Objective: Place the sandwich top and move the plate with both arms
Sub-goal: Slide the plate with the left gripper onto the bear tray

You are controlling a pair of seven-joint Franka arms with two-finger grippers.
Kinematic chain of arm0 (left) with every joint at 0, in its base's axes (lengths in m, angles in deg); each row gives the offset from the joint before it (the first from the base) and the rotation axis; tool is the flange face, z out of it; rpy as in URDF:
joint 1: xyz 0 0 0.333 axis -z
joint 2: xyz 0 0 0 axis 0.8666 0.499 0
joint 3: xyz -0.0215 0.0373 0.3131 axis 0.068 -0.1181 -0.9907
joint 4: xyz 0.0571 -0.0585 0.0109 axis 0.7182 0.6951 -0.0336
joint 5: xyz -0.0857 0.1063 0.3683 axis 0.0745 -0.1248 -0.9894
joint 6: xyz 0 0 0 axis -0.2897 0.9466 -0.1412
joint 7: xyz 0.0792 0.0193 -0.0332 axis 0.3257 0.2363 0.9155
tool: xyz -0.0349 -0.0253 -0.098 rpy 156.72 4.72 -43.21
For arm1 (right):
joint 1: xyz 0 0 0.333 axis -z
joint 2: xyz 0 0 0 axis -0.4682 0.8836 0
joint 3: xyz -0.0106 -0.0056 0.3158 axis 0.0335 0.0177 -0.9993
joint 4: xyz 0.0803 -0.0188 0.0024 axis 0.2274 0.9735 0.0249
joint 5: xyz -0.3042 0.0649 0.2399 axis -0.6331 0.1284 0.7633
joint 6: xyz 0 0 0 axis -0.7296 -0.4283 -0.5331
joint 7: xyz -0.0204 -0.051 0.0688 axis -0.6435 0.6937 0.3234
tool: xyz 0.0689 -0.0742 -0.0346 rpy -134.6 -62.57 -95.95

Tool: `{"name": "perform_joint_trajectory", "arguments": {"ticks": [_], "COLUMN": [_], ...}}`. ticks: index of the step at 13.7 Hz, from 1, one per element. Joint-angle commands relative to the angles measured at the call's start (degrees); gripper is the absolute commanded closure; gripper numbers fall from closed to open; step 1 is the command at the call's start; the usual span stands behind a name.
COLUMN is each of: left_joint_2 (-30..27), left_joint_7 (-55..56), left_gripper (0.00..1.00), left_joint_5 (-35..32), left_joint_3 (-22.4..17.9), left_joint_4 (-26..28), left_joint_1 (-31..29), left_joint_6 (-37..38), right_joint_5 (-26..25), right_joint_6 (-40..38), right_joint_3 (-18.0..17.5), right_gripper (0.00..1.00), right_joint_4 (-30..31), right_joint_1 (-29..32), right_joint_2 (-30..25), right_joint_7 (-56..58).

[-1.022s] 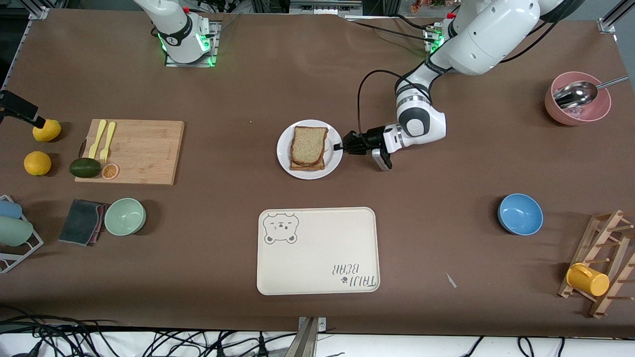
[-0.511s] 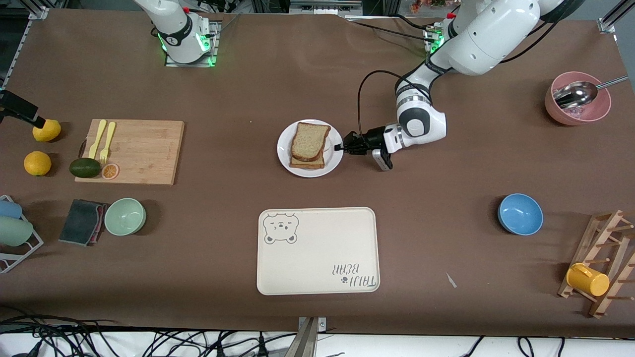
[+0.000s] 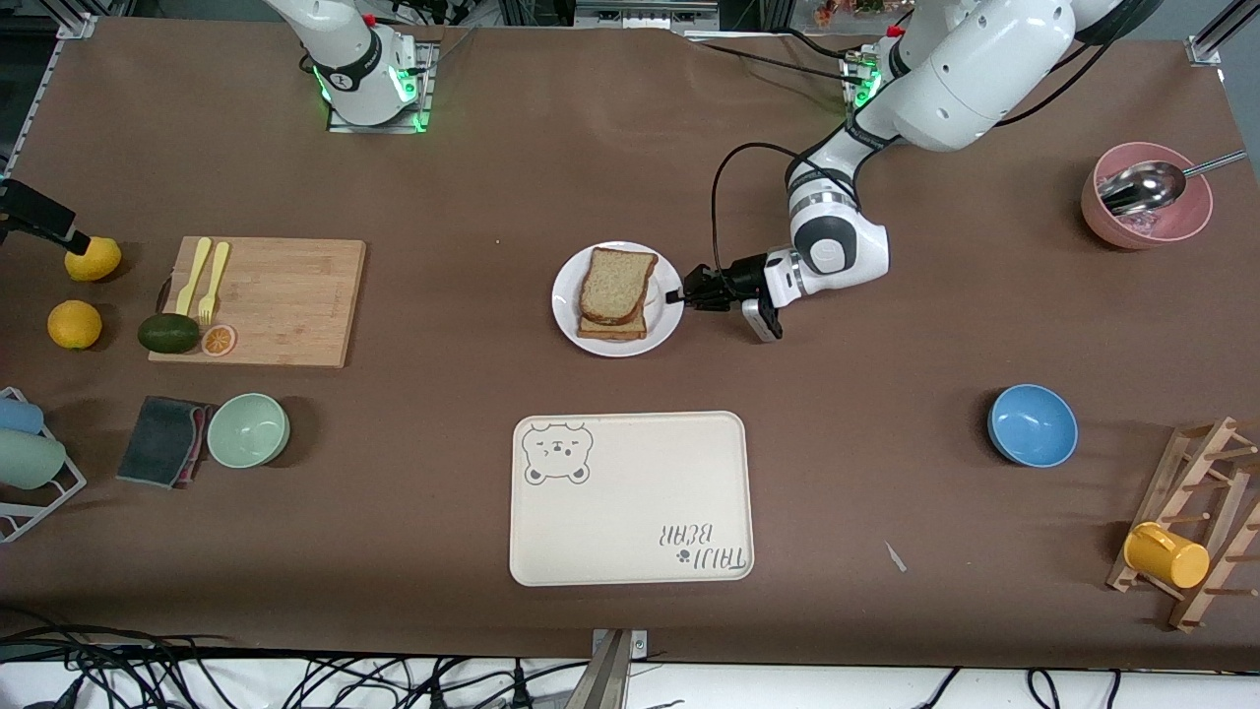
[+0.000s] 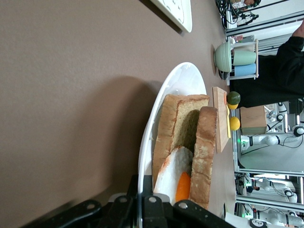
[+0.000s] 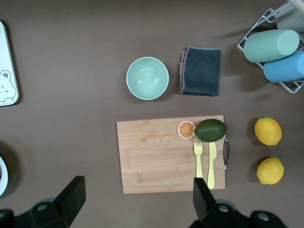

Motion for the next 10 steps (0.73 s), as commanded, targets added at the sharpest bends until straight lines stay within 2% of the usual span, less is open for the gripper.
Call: {"name": "perform_joint_trajectory", "arguments": {"ticks": [1,3,6,10], "left_joint_2": [-0.6,-0.7,-0.7,-0.8], "left_joint_7": [3.3,4.5,12.9,14.0], "left_gripper": [1.0,1.0,1.0,1.0], "left_joint_5": [1.5,1.1,-5.3,-7.3], "left_joint_3": [0.1,0.1,-0.1,-0.1], "left_joint_4": [-1.1,-1.6,-3.5,-5.8], "left_joint_1": [0.1,0.0,-0.5,-2.6], "left_joint_6": [-0.1,-0.1,-0.1,-0.1], "right_joint_5": [0.3,0.3,0.3,0.3], "right_joint_6": [-0.4,-0.5,-1.2,-1.4], "right_joint_3": [-0.2,-0.2,-0.2,0.0], "right_gripper": [0.0,0.0,0.0,0.0], "right_joint_4": [0.6,0.6,0.6,0.6], "right_joint_1": [0.4,0.4,0.4,0.4], "right_joint_2": [-1.1,-1.1,-1.3,-1.4], "right_joint_7": [-0.4,-0.4,-0.4,-0.4]}}
